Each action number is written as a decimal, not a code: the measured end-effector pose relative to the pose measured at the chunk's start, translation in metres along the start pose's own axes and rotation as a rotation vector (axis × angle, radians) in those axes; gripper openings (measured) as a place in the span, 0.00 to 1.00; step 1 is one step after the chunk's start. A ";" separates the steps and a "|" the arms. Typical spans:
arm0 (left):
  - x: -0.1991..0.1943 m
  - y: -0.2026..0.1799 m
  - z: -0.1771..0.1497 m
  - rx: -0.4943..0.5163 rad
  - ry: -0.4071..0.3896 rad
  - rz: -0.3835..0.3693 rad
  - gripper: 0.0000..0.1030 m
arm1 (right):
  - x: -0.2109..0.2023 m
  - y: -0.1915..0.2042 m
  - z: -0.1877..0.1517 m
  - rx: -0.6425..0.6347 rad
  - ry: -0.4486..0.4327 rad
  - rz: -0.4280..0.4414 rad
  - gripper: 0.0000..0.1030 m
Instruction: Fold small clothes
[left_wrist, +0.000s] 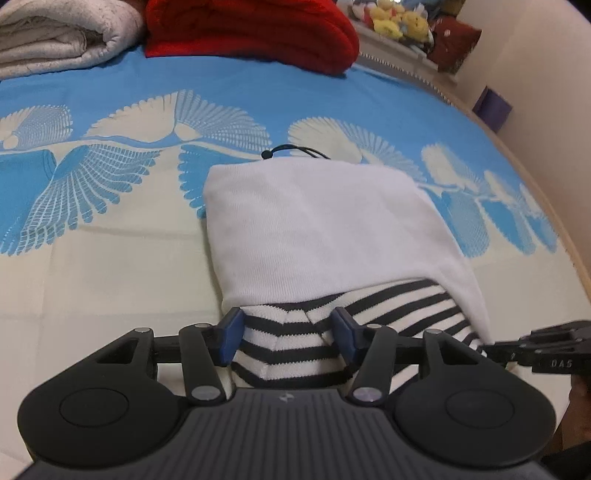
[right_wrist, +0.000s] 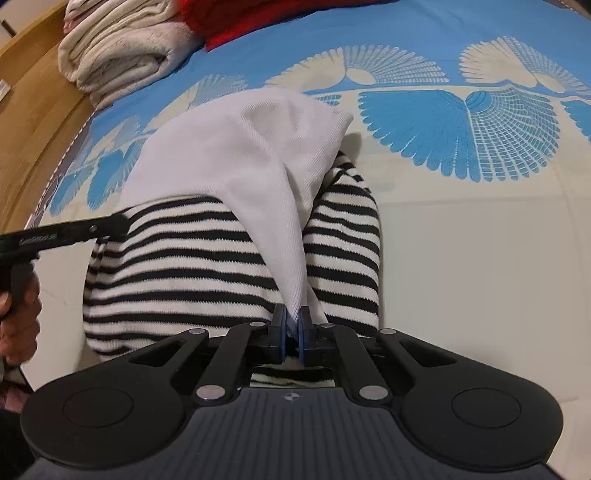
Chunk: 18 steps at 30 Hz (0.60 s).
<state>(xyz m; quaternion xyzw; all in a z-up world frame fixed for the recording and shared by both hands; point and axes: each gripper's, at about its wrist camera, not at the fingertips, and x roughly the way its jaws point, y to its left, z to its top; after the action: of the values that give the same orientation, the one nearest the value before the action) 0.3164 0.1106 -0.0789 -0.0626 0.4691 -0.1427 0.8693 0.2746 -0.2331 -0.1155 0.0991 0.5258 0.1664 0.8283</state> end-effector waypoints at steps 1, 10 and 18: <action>-0.003 -0.003 -0.001 0.016 0.005 0.001 0.58 | -0.001 0.000 -0.001 -0.006 0.002 -0.009 0.05; -0.035 -0.027 -0.012 0.152 -0.071 0.077 0.66 | 0.002 -0.011 0.001 0.037 0.001 -0.064 0.05; -0.046 -0.040 -0.038 0.201 -0.008 0.270 0.75 | 0.008 -0.007 -0.017 -0.079 0.071 -0.209 0.04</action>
<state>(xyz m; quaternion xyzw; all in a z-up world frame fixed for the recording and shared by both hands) 0.2536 0.0882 -0.0533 0.0875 0.4532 -0.0704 0.8843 0.2636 -0.2365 -0.1318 0.0052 0.5551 0.1033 0.8253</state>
